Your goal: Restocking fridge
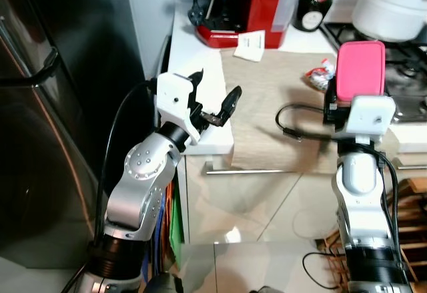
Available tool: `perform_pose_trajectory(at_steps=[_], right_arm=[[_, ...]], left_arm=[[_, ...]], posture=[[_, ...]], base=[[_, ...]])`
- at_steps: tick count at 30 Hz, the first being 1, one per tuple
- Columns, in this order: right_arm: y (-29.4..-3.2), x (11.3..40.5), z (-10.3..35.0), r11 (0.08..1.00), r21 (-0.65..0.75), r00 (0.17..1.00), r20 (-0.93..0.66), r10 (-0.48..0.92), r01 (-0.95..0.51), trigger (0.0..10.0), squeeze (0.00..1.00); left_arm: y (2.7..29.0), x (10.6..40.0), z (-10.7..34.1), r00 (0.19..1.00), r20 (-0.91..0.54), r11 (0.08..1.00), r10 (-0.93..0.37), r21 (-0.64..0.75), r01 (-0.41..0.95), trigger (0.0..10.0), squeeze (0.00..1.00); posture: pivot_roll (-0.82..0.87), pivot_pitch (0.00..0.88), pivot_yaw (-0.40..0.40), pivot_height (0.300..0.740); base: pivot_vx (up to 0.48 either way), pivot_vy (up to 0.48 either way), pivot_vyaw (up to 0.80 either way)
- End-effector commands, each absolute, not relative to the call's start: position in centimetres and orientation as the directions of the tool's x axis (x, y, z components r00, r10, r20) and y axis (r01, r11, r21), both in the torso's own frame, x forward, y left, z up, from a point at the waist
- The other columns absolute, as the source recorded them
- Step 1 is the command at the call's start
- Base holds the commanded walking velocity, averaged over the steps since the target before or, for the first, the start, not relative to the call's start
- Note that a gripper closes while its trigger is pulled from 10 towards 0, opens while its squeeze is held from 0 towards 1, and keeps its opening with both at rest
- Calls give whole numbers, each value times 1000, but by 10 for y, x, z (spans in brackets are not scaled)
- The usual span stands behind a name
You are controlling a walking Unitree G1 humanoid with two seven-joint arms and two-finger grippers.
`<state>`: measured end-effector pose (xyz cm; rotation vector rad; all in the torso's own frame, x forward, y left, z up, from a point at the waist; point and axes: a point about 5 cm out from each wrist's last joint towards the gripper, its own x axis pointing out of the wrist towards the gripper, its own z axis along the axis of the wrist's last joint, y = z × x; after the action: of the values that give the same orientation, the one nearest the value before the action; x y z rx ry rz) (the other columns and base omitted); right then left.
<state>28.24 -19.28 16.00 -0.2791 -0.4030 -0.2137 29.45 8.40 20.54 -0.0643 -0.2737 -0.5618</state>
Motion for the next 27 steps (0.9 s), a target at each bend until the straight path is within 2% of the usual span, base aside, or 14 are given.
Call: perform_pose_trajectory(at_steps=[1, 4, 9, 15, 19, 27], right_arm=[[-189, 280, 172, 946, -216, 888, 444, -124, 240, 0, 0], [-185, 273, 175, 960, -213, 898, 433, -74, 181, 0, 0], [-181, 270, 172, 972, -196, 918, 394, -40, 127, 0, 0], [-167, 281, 171, 976, -213, 933, 357, 41, 38, 0, 0], [-159, 287, 172, 977, -215, 938, 338, 75, 0, 0, 0], [-161, 289, 168, 980, -198, 950, 304, 64, -3, 0, 0]], left_arm=[[89, 293, 201, 827, 263, 859, -497, 16, 512, 10000, 0], [101, 288, 196, 869, 256, 898, -425, -2, 440, 10000, 0], [106, 286, 188, 911, 231, 934, -341, -32, 357, 10000, 0], [102, 293, 192, 906, 253, 935, -339, -13, 353, 10000, 0], [100, 295, 193, 901, 255, 931, -349, -12, 364, 10000, 0], [98, 297, 195, 895, 267, 928, -357, -11, 373, 10000, 0]], posture=[[21, 0, 4, 740], [15, 0, 1, 740], [8, 0, -16, 740], [4, 0, -21, 740], [-4, 0, -18, 740], [-13, 0, -10, 740]], base=[[0, 0, 0], [0, 0, 0], [0, 0, 0], [0, 0, 0], [0, -473, 0], [0, -480, 0]])
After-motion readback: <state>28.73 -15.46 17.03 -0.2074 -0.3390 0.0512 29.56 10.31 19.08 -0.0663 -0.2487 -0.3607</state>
